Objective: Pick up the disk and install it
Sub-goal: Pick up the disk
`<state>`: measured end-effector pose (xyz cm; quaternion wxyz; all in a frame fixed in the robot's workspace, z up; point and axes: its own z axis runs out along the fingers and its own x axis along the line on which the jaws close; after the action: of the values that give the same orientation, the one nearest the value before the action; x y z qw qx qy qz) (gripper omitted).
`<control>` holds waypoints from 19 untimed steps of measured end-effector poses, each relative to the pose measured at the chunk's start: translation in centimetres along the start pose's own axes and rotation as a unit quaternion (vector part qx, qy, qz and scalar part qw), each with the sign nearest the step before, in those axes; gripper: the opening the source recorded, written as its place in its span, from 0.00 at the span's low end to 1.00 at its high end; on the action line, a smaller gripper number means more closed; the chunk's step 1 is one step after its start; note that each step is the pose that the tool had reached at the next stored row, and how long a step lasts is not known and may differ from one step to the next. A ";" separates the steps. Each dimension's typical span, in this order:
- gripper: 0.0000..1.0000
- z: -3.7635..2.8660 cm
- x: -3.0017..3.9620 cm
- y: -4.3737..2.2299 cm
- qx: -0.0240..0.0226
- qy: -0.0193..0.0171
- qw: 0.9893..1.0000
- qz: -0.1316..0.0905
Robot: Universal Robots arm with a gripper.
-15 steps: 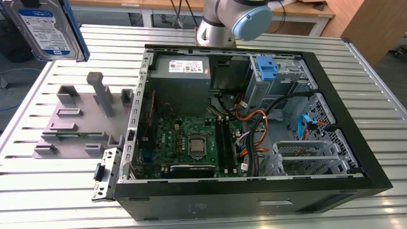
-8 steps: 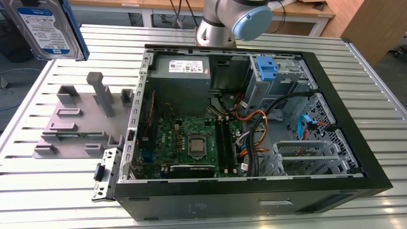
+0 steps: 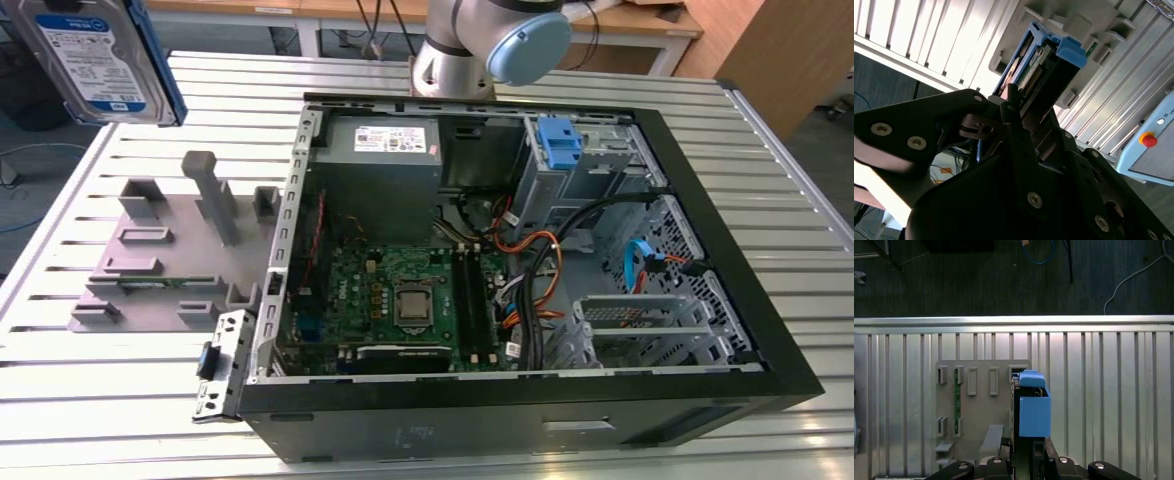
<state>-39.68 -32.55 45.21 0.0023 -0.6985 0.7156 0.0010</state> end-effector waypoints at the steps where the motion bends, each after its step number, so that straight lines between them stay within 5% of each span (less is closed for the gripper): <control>1: 0.35 -0.08 0.00 0.00 0.000 0.000 1.000 0.000; 19: 0.35 -1.23 -0.01 0.00 0.000 0.000 1.000 0.000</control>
<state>-39.68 -32.55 46.44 0.0023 -0.6984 0.7157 0.0010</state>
